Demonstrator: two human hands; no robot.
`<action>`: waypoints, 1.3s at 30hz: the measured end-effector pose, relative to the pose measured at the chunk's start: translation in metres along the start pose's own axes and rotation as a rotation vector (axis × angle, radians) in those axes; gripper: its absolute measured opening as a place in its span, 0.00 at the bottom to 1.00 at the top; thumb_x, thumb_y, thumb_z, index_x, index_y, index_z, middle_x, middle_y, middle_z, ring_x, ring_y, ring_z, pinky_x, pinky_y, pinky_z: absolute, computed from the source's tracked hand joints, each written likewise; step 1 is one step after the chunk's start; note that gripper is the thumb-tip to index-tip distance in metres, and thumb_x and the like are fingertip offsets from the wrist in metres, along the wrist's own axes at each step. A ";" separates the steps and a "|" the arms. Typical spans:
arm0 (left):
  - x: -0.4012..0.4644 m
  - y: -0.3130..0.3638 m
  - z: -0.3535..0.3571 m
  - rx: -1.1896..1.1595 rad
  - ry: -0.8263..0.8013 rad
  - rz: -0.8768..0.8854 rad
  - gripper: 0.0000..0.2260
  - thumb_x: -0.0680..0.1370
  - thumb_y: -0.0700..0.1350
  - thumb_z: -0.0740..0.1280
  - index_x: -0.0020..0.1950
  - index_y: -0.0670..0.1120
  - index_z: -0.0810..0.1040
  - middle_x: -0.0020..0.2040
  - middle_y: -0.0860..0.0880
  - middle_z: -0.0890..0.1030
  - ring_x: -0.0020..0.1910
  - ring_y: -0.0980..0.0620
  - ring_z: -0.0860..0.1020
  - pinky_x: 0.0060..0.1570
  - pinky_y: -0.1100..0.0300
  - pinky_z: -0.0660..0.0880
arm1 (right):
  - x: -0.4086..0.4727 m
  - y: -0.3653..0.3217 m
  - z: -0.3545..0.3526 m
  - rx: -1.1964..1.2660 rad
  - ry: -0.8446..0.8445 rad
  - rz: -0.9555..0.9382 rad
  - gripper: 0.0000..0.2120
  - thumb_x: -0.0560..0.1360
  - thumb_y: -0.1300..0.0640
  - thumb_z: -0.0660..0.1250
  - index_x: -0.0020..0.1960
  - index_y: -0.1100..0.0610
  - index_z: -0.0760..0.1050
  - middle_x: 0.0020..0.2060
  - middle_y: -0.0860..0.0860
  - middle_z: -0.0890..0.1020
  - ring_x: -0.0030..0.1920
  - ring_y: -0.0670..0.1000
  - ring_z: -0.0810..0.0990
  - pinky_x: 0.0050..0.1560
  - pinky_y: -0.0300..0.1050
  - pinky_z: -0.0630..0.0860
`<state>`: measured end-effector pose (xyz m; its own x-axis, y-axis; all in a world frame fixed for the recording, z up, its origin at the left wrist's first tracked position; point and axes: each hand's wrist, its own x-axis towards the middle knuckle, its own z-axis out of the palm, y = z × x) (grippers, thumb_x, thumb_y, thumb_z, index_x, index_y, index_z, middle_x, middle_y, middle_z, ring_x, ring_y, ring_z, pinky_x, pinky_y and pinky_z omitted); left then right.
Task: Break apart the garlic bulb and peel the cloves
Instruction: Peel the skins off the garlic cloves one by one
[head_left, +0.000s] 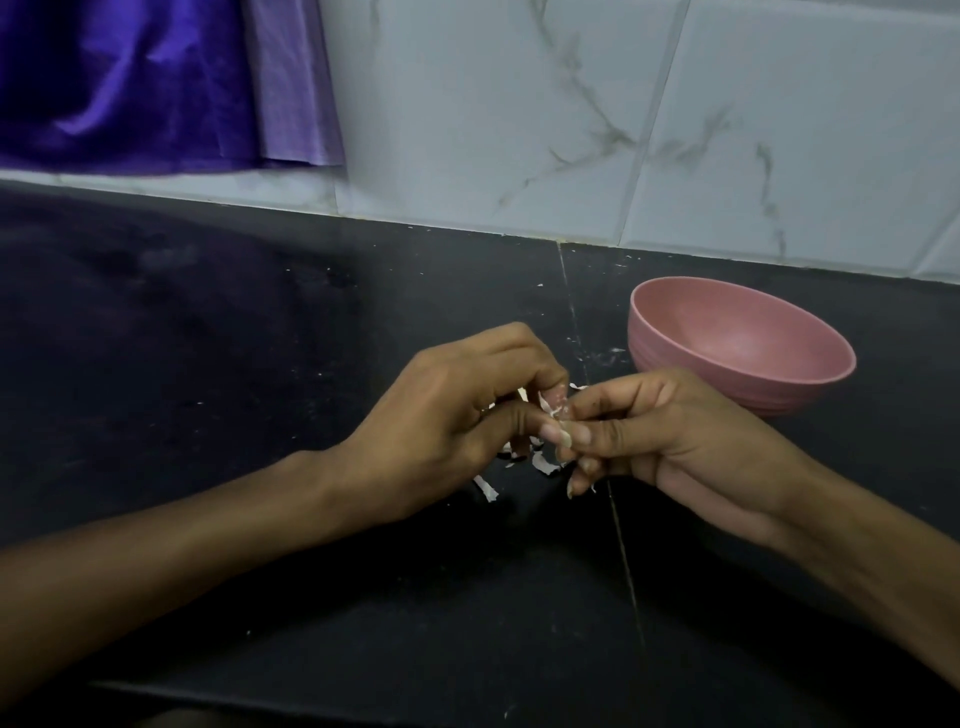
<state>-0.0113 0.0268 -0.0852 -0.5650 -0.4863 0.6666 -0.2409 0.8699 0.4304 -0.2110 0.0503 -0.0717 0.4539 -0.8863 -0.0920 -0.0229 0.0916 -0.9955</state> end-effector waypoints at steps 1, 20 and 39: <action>0.000 -0.001 0.000 0.045 0.008 0.023 0.06 0.74 0.31 0.68 0.46 0.41 0.78 0.46 0.52 0.76 0.38 0.54 0.78 0.36 0.58 0.76 | 0.001 0.001 0.000 0.027 0.003 0.011 0.08 0.64 0.61 0.73 0.42 0.62 0.85 0.36 0.56 0.82 0.34 0.47 0.77 0.39 0.42 0.80; -0.001 -0.007 0.006 -0.341 0.207 -0.356 0.10 0.73 0.42 0.73 0.50 0.48 0.76 0.41 0.50 0.81 0.33 0.49 0.82 0.24 0.51 0.78 | 0.003 0.007 0.003 0.005 0.326 -0.212 0.11 0.66 0.63 0.73 0.49 0.61 0.84 0.45 0.58 0.86 0.39 0.50 0.82 0.41 0.40 0.81; -0.004 -0.012 0.010 -0.100 0.127 -0.275 0.12 0.74 0.45 0.72 0.56 0.47 0.85 0.45 0.53 0.82 0.36 0.56 0.80 0.31 0.67 0.76 | 0.006 0.011 0.001 0.065 0.326 -0.135 0.10 0.73 0.62 0.68 0.51 0.64 0.83 0.47 0.62 0.85 0.37 0.48 0.81 0.36 0.40 0.80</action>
<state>-0.0135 0.0191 -0.0989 -0.3844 -0.7142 0.5850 -0.2886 0.6949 0.6587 -0.2078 0.0459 -0.0833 0.1407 -0.9897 0.0281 0.0792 -0.0171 -0.9967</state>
